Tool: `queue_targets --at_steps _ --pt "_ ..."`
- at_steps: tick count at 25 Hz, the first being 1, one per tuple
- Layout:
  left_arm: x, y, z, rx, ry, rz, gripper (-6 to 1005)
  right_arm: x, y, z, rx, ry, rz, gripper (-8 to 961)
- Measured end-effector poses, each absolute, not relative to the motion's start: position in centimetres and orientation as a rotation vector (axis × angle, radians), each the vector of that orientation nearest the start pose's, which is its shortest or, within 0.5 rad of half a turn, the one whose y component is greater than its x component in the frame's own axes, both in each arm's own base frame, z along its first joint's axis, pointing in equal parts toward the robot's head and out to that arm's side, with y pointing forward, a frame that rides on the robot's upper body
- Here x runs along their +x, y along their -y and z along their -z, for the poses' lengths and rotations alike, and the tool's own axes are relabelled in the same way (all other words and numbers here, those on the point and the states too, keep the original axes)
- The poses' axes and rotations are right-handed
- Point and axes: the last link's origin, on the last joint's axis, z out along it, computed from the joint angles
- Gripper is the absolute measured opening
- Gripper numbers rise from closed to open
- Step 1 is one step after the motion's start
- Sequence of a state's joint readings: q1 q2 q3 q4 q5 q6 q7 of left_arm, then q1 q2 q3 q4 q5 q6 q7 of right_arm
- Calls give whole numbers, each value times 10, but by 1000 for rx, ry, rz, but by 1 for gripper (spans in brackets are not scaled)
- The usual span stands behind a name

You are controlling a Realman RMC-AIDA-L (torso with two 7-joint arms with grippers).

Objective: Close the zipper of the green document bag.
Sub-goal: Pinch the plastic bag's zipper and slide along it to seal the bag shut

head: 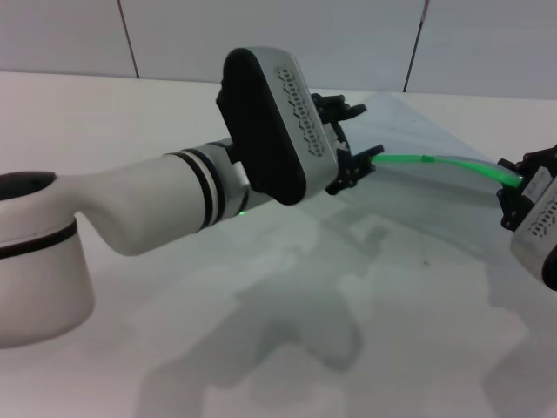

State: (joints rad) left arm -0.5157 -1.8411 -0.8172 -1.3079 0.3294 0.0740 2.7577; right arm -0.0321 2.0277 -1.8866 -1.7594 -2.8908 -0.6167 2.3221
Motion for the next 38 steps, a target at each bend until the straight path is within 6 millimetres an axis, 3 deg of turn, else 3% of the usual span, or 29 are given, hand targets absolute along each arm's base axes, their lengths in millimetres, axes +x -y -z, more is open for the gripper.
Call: queue_targets --at_steps 10,24,29,38 --pt "-116 -356 95 -2359 -349 259 510 198 -307 -7 -2170 16 273 57" --pt "-123 -358 104 -2381 -346 286 510 197 -307 -9 -2159 17 256 60" --pt "-122 -360 106 -2384 -361 297 448 196 -307 -8 -2158 19 254 62" --pt "-117 -362 111 -2396 -380 315 442 194 -306 -6 -2164 29 249 64"
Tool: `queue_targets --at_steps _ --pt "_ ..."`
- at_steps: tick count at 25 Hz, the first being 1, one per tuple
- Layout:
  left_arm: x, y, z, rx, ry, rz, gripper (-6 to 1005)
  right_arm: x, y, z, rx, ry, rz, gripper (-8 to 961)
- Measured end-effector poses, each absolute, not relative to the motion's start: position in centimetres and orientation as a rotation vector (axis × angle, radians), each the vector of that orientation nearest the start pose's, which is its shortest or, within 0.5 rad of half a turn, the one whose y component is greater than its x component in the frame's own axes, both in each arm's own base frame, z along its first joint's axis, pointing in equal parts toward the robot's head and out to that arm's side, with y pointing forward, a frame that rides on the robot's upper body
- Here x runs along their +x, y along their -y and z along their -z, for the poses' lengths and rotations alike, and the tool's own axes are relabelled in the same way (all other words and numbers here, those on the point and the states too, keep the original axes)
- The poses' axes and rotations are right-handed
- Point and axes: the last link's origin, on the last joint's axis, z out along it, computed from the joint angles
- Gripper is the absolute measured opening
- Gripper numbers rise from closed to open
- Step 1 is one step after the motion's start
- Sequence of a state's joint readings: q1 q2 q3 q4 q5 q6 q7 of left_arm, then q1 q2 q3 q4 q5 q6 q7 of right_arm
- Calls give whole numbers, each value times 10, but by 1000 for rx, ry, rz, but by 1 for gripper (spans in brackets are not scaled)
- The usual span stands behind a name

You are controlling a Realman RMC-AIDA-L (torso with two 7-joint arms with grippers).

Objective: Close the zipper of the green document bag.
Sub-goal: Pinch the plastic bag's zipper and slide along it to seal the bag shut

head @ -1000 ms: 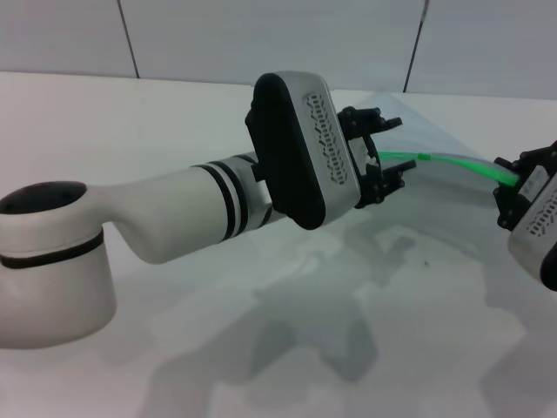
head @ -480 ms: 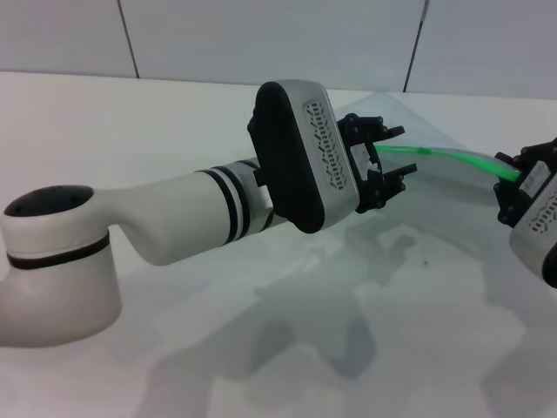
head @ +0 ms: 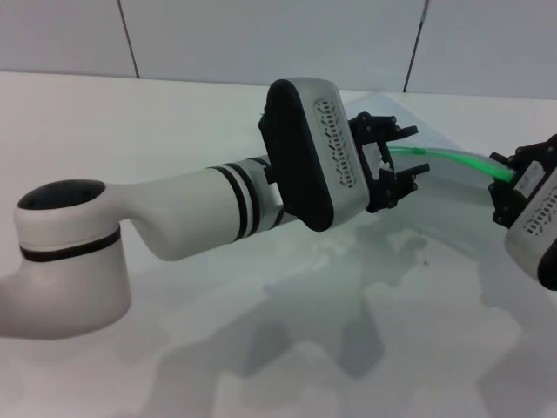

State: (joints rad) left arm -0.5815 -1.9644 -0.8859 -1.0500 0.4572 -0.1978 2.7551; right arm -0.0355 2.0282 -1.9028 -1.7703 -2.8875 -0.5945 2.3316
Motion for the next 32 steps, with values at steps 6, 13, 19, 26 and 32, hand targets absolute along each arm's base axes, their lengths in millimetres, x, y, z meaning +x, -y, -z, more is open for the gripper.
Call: queue_targets --at_steps 6,13,19,26,32 --pt "-117 -362 114 -2397 -371 308 443 193 -307 -6 -2164 33 248 66" --pt "-118 -364 113 -2392 -361 308 419 192 -307 -5 -2166 36 246 68" --pt "-120 -368 114 -2380 -340 300 320 191 -306 -3 -2174 41 244 70" --pt "-119 -370 121 -2385 -358 273 300 191 -305 -3 -2174 44 246 71" --pt "-117 -369 123 -2388 -362 279 299 191 -305 -3 -2174 44 247 73"
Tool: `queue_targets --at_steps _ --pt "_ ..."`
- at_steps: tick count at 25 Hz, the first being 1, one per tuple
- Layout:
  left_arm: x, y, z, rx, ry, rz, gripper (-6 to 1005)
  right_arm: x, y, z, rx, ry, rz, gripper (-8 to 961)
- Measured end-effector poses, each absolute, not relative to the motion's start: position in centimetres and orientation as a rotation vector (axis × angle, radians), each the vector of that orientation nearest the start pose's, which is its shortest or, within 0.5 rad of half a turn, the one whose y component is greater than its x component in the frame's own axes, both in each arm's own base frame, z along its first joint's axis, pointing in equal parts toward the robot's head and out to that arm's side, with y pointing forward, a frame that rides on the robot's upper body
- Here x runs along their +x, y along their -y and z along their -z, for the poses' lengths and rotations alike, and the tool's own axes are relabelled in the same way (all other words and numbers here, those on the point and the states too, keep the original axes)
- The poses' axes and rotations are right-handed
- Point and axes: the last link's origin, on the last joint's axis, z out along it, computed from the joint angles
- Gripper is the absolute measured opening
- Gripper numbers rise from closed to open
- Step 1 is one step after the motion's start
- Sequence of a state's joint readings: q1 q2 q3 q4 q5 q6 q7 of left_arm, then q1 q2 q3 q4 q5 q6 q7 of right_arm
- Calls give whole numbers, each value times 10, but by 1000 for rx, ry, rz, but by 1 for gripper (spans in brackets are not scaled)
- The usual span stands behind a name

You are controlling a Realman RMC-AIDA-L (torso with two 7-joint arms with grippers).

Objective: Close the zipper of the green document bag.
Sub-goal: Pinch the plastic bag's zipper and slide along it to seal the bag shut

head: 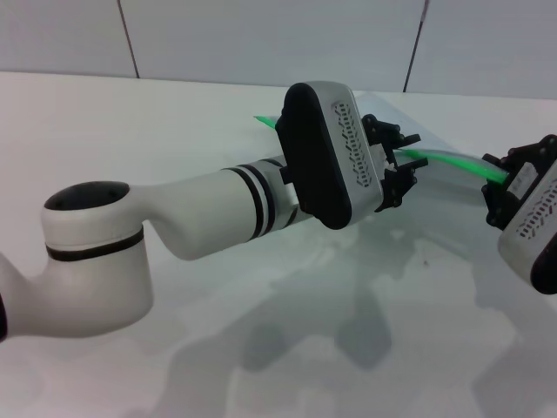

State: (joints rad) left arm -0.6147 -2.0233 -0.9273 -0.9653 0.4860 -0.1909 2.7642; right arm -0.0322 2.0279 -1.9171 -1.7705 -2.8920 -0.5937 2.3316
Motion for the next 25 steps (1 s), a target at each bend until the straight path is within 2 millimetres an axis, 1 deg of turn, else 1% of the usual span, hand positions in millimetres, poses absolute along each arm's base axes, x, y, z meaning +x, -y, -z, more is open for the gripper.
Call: queue_targets --at_steps 5,11,16,19,25 --pt "-115 -369 123 -2389 -365 287 286 191 -306 -3 -2173 46 247 74" --pt "-114 -369 124 -2388 -376 279 188 190 -306 -3 -2172 47 247 76" --pt "-115 -368 125 -2387 -392 270 159 190 -306 -3 -2172 49 247 78" --pt "-115 -367 125 -2387 -388 271 86 190 -306 -3 -2171 48 246 78" --pt "-116 -367 125 -2389 -376 273 86 190 -306 -3 -2171 47 246 80"
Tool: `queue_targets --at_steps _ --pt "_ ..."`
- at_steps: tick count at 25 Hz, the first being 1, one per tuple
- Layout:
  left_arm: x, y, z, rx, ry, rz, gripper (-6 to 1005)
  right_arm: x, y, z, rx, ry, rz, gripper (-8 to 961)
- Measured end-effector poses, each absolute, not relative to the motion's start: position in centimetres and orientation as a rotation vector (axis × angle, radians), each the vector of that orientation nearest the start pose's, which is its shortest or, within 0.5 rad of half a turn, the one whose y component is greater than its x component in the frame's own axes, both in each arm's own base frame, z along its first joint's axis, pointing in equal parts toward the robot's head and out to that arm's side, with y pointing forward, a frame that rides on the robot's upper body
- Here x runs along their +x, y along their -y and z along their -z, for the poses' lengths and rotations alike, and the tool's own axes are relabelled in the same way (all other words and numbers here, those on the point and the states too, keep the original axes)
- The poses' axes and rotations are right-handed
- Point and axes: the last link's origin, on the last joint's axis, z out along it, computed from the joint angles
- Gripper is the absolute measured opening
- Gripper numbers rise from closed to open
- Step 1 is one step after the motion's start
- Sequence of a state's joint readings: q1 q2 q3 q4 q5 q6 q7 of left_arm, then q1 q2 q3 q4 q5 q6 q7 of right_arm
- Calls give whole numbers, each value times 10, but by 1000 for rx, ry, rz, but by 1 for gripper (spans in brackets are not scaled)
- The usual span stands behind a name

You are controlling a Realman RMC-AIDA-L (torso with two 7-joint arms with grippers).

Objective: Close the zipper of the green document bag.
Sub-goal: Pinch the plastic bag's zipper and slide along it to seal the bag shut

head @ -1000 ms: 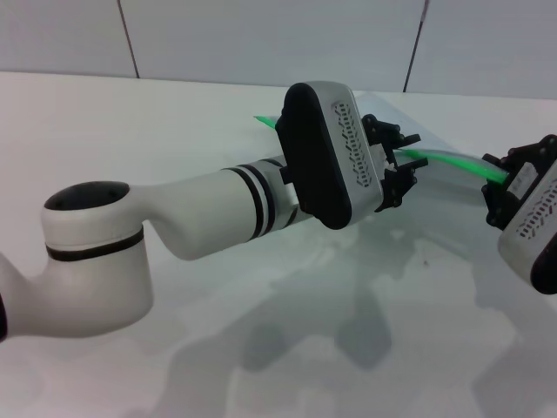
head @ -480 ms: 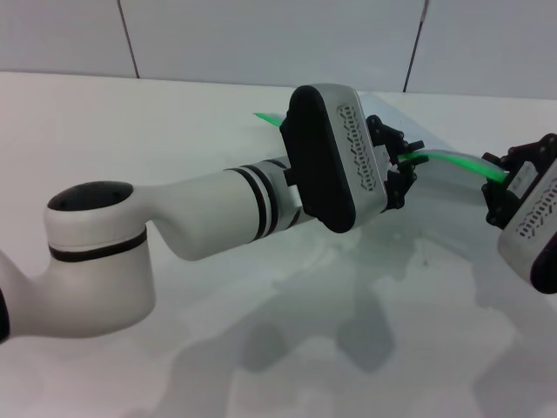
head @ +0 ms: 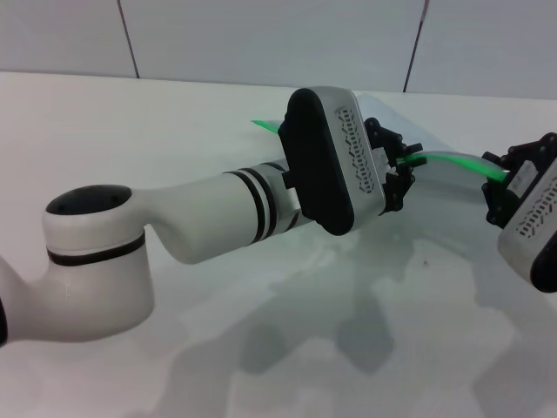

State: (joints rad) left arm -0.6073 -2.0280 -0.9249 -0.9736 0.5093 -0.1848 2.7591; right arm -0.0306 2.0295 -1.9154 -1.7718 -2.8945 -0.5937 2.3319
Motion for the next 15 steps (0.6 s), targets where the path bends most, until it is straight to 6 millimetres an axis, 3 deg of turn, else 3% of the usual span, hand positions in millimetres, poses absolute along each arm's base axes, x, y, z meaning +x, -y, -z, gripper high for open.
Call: queue_targets --at_steps 15 --pt "-121 -367 122 -2381 -359 275 85 193 -307 -4 -2168 36 253 84"
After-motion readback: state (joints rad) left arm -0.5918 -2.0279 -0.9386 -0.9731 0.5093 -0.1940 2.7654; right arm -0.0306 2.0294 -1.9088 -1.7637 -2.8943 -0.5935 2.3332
